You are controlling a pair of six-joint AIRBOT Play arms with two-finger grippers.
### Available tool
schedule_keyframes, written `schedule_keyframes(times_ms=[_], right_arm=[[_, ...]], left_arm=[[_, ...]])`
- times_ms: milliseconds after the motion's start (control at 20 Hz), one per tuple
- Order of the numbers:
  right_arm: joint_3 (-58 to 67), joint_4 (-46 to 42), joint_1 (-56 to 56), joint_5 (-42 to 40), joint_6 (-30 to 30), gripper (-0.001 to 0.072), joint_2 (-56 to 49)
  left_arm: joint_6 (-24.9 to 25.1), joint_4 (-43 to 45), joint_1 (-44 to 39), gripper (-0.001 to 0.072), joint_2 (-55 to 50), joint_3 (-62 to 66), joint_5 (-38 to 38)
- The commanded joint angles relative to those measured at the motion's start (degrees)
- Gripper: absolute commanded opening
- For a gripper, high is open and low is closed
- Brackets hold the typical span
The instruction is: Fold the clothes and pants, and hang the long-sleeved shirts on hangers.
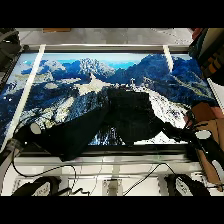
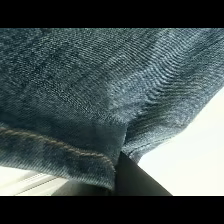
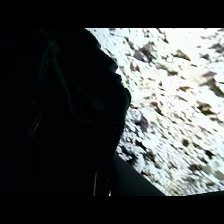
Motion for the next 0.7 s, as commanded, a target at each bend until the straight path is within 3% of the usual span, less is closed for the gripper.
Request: schedule_keyframes(times_ms=[0, 250, 450, 650], right_arm=[[0.0, 0.0, 0.0, -0.3, 0.0, 0.0038, 0.0], [2.9, 0.3, 0.0, -4.4, 0.0, 0.0037, 0.0], [11.5, 0.0, 4.3, -16.8, 0.4, 0.0035, -0.7], [25.7, -0.2, 6.8, -20.7, 0.8, 0.0034, -10.0]], left_arm=[[-0.3, 9.0, 1.4, 0.0029, -0.3, 9.8, 1.0], [-7.5, 22.8, 4.6, 0.0028, -0.4, 21.3, 18.9], [-20.3, 27.3, 4.6, 0.0026, -2.5, 22.6, 36.6], [-26.0, 30.9, 4.7, 0.0026, -9.9, 29.9, 36.8]])
